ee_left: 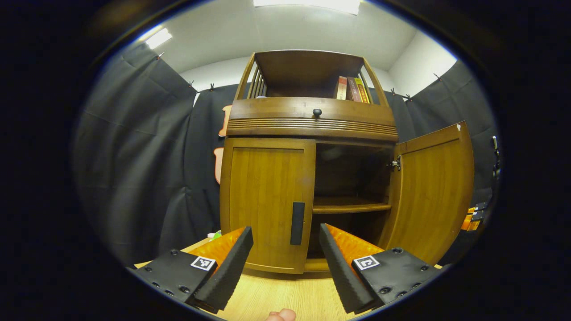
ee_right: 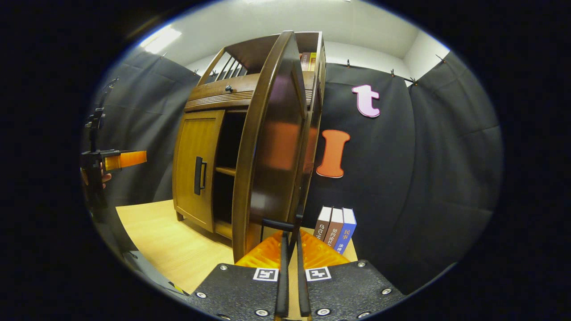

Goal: Open the right door of the double-door shoe cabinet with the right hand, and open the left door with the left hand.

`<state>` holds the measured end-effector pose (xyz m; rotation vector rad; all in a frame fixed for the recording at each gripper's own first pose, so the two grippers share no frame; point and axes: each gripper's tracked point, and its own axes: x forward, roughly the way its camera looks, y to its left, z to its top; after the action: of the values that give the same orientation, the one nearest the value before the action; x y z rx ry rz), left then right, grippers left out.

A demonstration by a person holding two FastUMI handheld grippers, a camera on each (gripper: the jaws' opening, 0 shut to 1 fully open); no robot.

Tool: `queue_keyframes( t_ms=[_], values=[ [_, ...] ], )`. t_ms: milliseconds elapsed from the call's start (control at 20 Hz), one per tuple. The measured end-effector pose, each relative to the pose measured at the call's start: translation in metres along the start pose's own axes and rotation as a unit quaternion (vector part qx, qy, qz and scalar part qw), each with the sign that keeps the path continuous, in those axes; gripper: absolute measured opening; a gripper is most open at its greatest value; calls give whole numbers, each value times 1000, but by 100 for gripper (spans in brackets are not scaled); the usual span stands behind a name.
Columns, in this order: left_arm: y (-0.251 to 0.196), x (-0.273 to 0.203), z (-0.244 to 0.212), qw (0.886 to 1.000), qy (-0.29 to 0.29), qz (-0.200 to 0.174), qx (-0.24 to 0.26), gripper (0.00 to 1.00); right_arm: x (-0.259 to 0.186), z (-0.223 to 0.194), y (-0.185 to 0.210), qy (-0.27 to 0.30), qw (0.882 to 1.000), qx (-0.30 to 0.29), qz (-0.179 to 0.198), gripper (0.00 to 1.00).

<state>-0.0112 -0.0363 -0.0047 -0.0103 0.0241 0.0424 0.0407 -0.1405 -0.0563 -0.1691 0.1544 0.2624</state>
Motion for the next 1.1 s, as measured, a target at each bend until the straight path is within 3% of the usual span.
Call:
queue_keyframes(
  t_ms=[400,550,650,700,750,800,850,900,950,1000,1050,1100],
  values=[
    [-11,14,4,999,6,-25,19,94,2,-1,-7,-11,999,22,23,9],
    [-23,19,10,999,3,-39,25,95,-1,1,-9,-12,998,56,31,10],
    [-29,17,11,999,0,-43,28,94,-12,-22,-4,25,998,50,38,12],
    [-31,16,10,999,1,-44,27,94,-20,-31,-6,31,998,43,28,13],
    [-35,14,9,999,2,-48,25,95,-28,-28,-9,25,998,46,15,22],
    [-38,12,8,998,2,-51,22,97,-37,-26,-7,18,998,55,5,14],
    [-40,11,8,998,3,-55,21,98,-44,-24,-3,13,998,60,-10,22],
    [-41,9,9,998,2,-58,20,96,-51,-25,-3,12,998,60,-28,22],
    [-43,9,11,998,1,-63,19,96,-55,-24,-2,10,997,60,-46,14],
    [-46,9,12,997,0,-70,18,96,-58,-21,0,9,996,63,-63,22],
    [-47,8,14,997,-2,-74,17,97,-63,-17,5,8,995,67,-70,10],
    [-47,8,16,997,-5,-77,16,98,-67,-10,14,5,995,70,-73,9]
  ],
)
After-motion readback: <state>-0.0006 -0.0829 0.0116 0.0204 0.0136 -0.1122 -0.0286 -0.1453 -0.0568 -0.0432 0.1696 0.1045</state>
